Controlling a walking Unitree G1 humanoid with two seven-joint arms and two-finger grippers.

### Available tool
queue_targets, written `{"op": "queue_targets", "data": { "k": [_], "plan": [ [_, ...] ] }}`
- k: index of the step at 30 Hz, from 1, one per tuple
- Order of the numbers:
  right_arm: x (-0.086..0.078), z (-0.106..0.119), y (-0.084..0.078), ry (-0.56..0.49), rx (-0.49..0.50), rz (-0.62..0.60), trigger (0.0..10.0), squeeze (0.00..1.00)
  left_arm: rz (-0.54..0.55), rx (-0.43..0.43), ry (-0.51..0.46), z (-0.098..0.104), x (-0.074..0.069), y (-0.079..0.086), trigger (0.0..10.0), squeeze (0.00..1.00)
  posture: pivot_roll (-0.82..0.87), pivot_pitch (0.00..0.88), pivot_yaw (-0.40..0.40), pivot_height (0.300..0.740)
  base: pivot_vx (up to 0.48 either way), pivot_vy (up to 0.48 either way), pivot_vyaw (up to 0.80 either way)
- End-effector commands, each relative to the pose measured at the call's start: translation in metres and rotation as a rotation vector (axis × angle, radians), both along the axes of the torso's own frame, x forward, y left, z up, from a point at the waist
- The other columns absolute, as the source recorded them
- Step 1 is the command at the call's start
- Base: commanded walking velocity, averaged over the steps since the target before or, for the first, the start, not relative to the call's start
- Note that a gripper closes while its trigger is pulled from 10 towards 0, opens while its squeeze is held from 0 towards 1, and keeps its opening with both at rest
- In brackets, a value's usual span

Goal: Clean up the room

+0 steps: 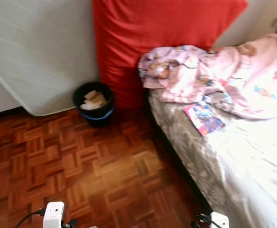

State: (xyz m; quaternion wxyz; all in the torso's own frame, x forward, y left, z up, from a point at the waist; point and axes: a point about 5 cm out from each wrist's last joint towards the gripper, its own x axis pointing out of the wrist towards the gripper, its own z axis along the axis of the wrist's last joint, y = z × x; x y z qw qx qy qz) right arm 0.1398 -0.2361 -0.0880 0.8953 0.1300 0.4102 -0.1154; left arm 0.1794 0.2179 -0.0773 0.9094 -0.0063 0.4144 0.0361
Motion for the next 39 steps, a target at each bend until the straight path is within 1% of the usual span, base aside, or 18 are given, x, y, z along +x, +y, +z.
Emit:
{"op": "queue_targets", "data": {
  "k": [1, 3, 5, 23, 35, 39],
  "plan": [
    [-0.0066, -0.0032, 0.0016, 0.027, 0.006, -0.01, 10.0, 0.0, -0.035, 0.021, 0.036, -0.0042, -0.0088, 0.0005, 10.0, 0.0, 0.0, 0.168, 0.017, 0.74, 0.0, 0.0, -0.76],
    [-0.0062, -0.0031, 0.0018, 0.026, 0.006, -0.008, 10.0, 0.0, -0.027, 0.024, 0.039, -0.0045, -0.0094, 0.0012, 10.0, 0.0, 0.0, 0.168, 0.017, 0.74, 0.0, -0.461, -0.76],
    [-0.0061, -0.003, 0.0014, 0.026, 0.005, -0.009, 10.0, 0.0, -0.01, 0.018, 0.038, -0.0046, -0.0097, 0.0016, 10.0, 0.0, 0.0, 0.169, 0.016, 0.74, 0.0, 0.0, -0.76],
    [-0.0043, -0.0018, -0.0004, 0.02, 0.003, -0.004, 10.0, 0.0, 0.005, 0.007, 0.041, -0.0057, -0.0109, -0.0003, 10.0, 0.0, 0.0, 0.168, 0.008, 0.74, 0.0, 0.0, -0.76],
    [-0.003, -0.0008, -0.0011, 0.003, 0.006, -0.01, 10.0, 0.0, 0.024, -0.005, 0.048, -0.0066, -0.0126, -0.0002, 10.0, 0.0, 0.0, 0.169, 0.009, 0.74, 0.0, 0.0, 0.0],
    [-0.0028, -0.0007, -0.0009, 0.001, 0.006, -0.011, 10.0, 0.0, 0.024, -0.01, 0.05, -0.0068, -0.0128, -0.0007, 10.0, 0.0, 0.0, 0.169, 0.009, 0.74, 0.0, 0.352, 0.0]
  ]
}}
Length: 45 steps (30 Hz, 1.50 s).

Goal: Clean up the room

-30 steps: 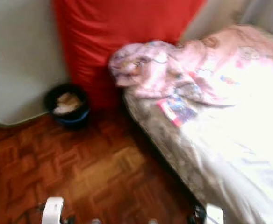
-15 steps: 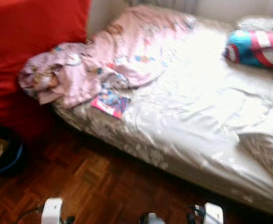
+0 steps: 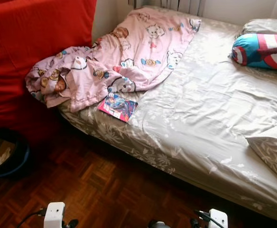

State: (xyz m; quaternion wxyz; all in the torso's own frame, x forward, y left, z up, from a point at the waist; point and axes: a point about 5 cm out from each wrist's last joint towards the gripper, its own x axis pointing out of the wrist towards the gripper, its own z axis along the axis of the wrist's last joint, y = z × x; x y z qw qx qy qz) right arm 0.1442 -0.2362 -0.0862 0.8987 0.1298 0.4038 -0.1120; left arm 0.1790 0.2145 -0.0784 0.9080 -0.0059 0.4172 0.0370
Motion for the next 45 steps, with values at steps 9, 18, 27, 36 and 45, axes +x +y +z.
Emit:
{"op": "queue_targets", "data": {
  "k": [9, 18, 27, 36, 45],
  "plan": [
    [-0.0076, -0.0029, 0.0002, 0.016, 0.008, -0.018, 10.0, 0.0, 0.014, -0.003, 0.058, -0.0066, -0.014, 0.0029, 10.0, 0.0, 0.0, 0.17, 0.01, 0.74, 0.0, 0.357, 0.0],
    [-0.0081, -0.0035, 0.0018, 0.019, 0.01, -0.015, 10.0, 0.0, 0.015, -0.005, 0.064, -0.0074, -0.0157, 0.0027, 10.0, 0.0, 0.0, 0.171, 0.01, 0.74, 0.0, 0.359, 0.0],
    [-0.0073, -0.0035, 0.0026, 0.018, 0.01, -0.017, 10.0, 0.0, 0.015, -0.005, 0.063, -0.0073, -0.0152, 0.0024, 10.0, 0.0, 0.0, 0.169, 0.01, 0.74, 0.0, 0.358, 0.0],
    [-0.0065, -0.0034, 0.0034, 0.018, 0.011, -0.017, 10.0, 0.0, 0.011, 0.002, 0.055, -0.0067, -0.0149, 0.0034, 10.0, 0.0, 0.0, 0.169, 0.011, 0.74, 0.0, 0.197, 0.0],
    [-0.0057, -0.0031, 0.0035, 0.014, 0.011, -0.017, 10.0, 0.0, 0.023, -0.032, 0.036, -0.006, -0.0136, 0.0017, 10.0, 0.0, 0.0, 0.168, 0.009, 0.74, 0.0, 0.0, 0.0]
  ]
}}
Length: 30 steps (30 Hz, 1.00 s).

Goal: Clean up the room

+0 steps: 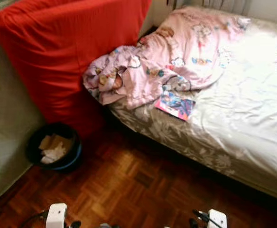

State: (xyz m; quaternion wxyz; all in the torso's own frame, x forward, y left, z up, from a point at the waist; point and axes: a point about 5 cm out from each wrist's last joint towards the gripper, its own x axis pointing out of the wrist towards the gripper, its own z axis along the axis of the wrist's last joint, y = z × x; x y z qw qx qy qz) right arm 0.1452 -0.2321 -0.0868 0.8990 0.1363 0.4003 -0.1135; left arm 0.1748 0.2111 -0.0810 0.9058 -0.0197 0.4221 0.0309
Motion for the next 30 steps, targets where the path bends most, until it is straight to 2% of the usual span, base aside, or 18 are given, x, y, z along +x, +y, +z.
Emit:
{"op": "queue_targets", "data": {
  "k": [1, 10, 30],
  "plan": [
    [-0.0066, -0.0025, -0.0007, 0.022, 0.002, -0.007, 10.0, 0.0, 0.025, -0.004, 0.027, -0.0035, -0.0095, 0.0049, 10.0, 0.0, 0.0, 0.167, 0.008, 0.74, 0.0, 0.0, 0.0],
    [-0.0055, -0.0018, -0.0018, 0.02, -0.003, 0.0, 10.0, 0.0, 0.025, -0.001, 0.031, -0.0042, -0.0098, 0.0028, 10.0, 0.0, 0.0, 0.166, 0.005, 0.74, 0.0, 0.0, 0.0],
    [-0.0047, -0.0016, -0.0013, 0.021, -0.005, 0.022, 10.0, 0.0, 0.019, -0.001, 0.033, -0.0045, -0.0101, 0.002, 10.0, 0.0, 0.0, 0.144, 0.005, 0.74, 0.345, 0.0, 0.0]
  ]
}}
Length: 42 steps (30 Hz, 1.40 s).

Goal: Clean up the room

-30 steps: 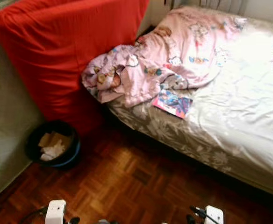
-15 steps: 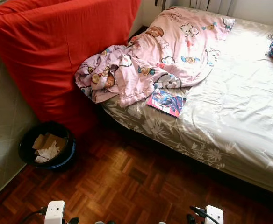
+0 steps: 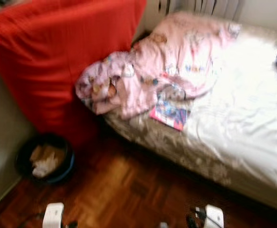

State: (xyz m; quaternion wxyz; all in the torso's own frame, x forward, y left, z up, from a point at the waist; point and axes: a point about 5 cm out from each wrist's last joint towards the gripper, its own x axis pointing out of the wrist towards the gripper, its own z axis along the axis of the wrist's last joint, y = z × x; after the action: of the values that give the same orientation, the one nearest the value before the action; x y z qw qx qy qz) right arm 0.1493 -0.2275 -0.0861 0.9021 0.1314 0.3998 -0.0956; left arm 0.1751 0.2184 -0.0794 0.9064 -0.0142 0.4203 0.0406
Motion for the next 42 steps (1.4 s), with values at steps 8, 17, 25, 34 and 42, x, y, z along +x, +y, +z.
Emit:
{"op": "queue_targets", "data": {
  "k": [8, 17, 25, 34, 42],
  "plan": [
    [-0.0098, -0.0026, -0.0059, 0.03, -0.01, -0.011, 10.0, 0.0, 0.001, -0.019, 0.039, -0.0067, -0.0117, -0.0057, 10.0, 0.0, 0.0, 0.138, 0.005, 0.74, 0.354, 0.0, 0.0],
    [-0.0087, -0.0025, -0.0044, 0.028, -0.007, -0.011, 10.0, 0.0, 0.007, -0.019, 0.039, -0.0066, -0.0129, -0.0031, 10.0, 0.0, 0.0, 0.157, 0.003, 0.74, 0.354, 0.0, 0.0],
    [-0.0092, -0.0032, -0.0021, 0.028, -0.003, -0.009, 10.0, 0.0, 0.01, -0.019, 0.043, -0.0069, -0.0137, -0.0024, 10.0, 0.0, 0.0, 0.165, 0.003, 0.74, 0.353, 0.0, 0.0],
    [-0.0089, -0.003, -0.0018, 0.024, -0.004, -0.011, 10.0, 0.0, 0.013, -0.023, 0.039, -0.0067, -0.0133, -0.0029, 10.0, 0.0, 0.0, 0.173, 0.002, 0.74, 0.347, 0.0, 0.0],
    [-0.0033, 0.0002, -0.003, -0.012, -0.009, -0.012, 10.0, 0.0, 0.018, -0.022, -0.013, -0.0028, -0.0078, -0.0015, 10.0, 0.0, 0.0, 0.181, 0.0, 0.74, 0.18, 0.0, 0.0]
  ]
}}
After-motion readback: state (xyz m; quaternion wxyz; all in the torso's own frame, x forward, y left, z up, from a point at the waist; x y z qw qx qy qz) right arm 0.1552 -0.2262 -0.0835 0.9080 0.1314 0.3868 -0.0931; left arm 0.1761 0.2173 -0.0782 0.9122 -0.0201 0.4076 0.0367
